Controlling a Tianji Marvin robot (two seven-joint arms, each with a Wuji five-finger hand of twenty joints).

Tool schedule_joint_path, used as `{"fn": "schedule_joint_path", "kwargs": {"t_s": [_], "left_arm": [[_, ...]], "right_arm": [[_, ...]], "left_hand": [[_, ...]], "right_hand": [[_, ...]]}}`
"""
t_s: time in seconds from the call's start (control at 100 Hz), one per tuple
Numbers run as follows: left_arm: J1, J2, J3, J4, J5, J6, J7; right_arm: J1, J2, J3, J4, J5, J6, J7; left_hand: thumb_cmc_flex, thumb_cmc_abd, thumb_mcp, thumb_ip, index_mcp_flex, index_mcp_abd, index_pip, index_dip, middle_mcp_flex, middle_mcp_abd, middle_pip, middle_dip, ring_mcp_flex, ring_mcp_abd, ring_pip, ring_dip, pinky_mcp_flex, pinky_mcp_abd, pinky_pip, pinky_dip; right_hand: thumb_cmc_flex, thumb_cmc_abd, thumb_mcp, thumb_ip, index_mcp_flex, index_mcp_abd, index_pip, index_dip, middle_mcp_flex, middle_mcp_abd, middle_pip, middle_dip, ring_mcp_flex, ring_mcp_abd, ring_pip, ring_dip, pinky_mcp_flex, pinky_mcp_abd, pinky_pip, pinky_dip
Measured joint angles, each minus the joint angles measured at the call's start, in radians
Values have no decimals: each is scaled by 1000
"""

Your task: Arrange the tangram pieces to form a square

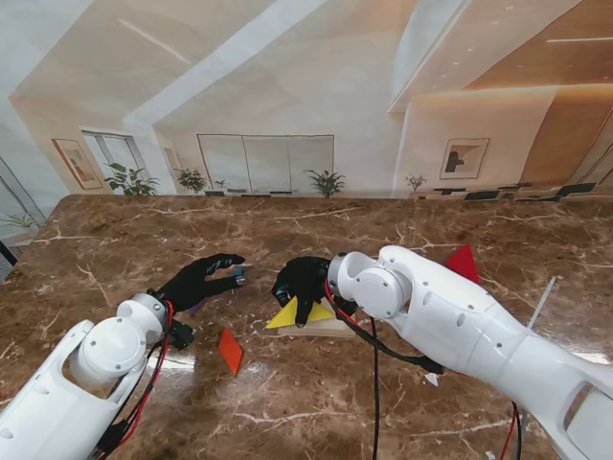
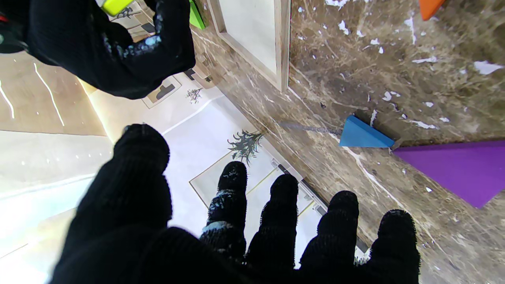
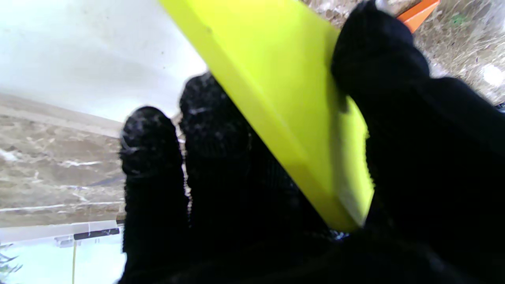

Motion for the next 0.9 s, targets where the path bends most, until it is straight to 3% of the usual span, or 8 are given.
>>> {"fn": "schedule_joint_path", "kwargs": {"t_s": [0.45,0.9], "left_arm": [[4,-1,-8,3,-4,-7,3],[9,-1,-15,2,-8,-7,1]], "right_arm": [[23,-22,-50,57,16,-5,-18],[78,-58,-111,109,53,104,0]], "left_hand": [[0,0,0,0,0,0,0,0,0,0,0,0,0,-1,0,0,0,0,0,0],[0,1,0,0,0,0,0,0,0,0,0,0,0,-2,0,0,0,0,0,0]], "right_hand": [[0,5,1,0,0,0,1,0,0,-6,11,10,0,1,-54,-19,-34,-10,-30,-4],[0,5,5,0,0,0,1,0,0,-6,20,9,0,1,-51,-18,-20,-11,-30,-9]]}}
